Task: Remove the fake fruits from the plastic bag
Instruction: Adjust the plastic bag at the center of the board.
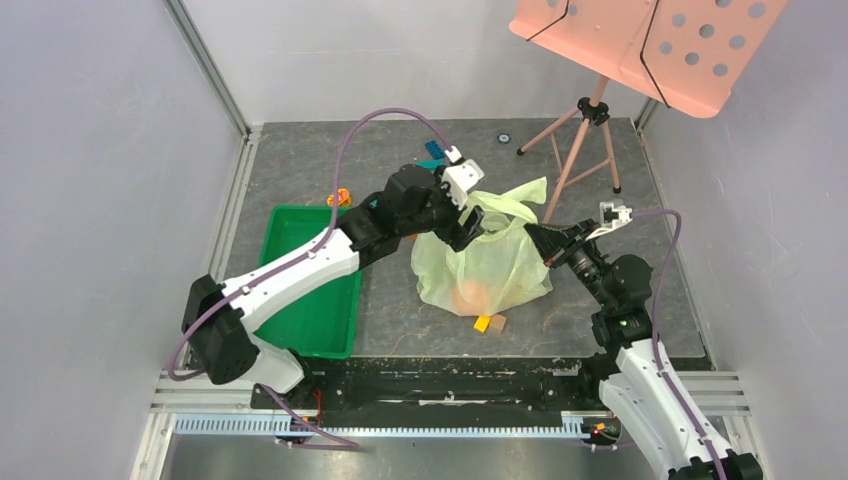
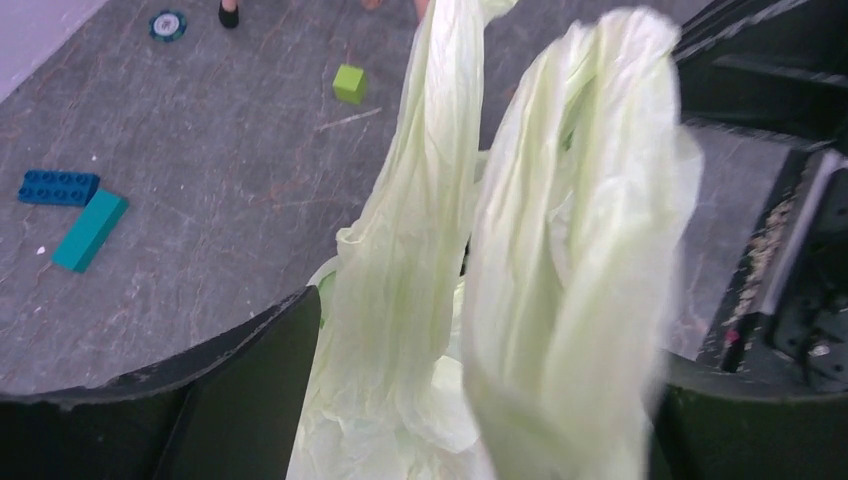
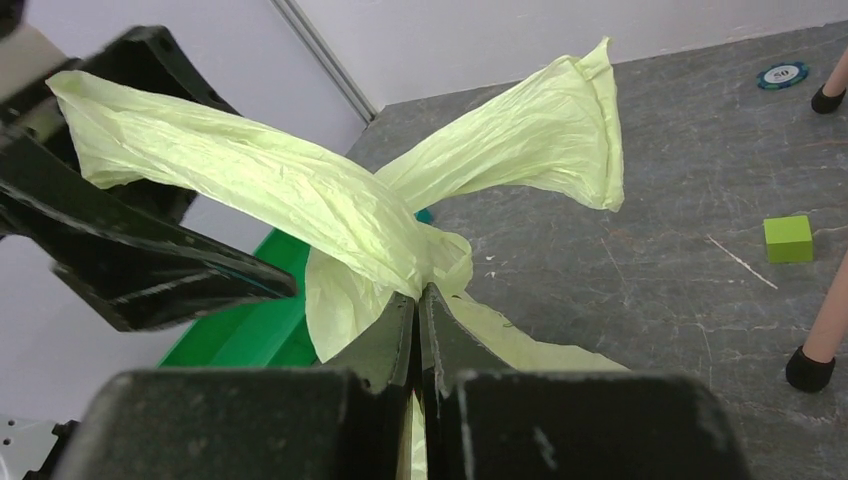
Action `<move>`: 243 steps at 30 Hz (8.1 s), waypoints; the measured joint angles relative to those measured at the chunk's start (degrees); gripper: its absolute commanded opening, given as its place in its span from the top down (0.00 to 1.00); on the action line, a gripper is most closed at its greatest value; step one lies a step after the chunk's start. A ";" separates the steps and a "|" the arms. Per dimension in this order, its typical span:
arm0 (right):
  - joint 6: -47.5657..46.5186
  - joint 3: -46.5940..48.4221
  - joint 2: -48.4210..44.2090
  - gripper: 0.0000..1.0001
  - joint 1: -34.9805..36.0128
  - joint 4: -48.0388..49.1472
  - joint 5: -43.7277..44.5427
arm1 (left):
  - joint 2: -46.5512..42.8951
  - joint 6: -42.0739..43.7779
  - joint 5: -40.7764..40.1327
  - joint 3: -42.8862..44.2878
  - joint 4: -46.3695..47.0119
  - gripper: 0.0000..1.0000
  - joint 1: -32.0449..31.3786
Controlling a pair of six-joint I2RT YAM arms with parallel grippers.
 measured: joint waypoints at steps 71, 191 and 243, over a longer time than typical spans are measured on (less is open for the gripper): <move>-27.34 18.01 17.81 1.00 11.80 -0.35 5.33 | 2.84 1.29 -16.15 -0.04 6.69 0.98 -5.01; -31.32 13.00 29.07 0.59 12.37 19.41 15.06 | 0.92 -29.66 5.16 -12.50 34.36 0.98 20.90; -17.40 53.07 40.54 0.86 32.35 -47.71 24.11 | -21.22 -29.68 0.39 -31.01 35.69 0.98 10.84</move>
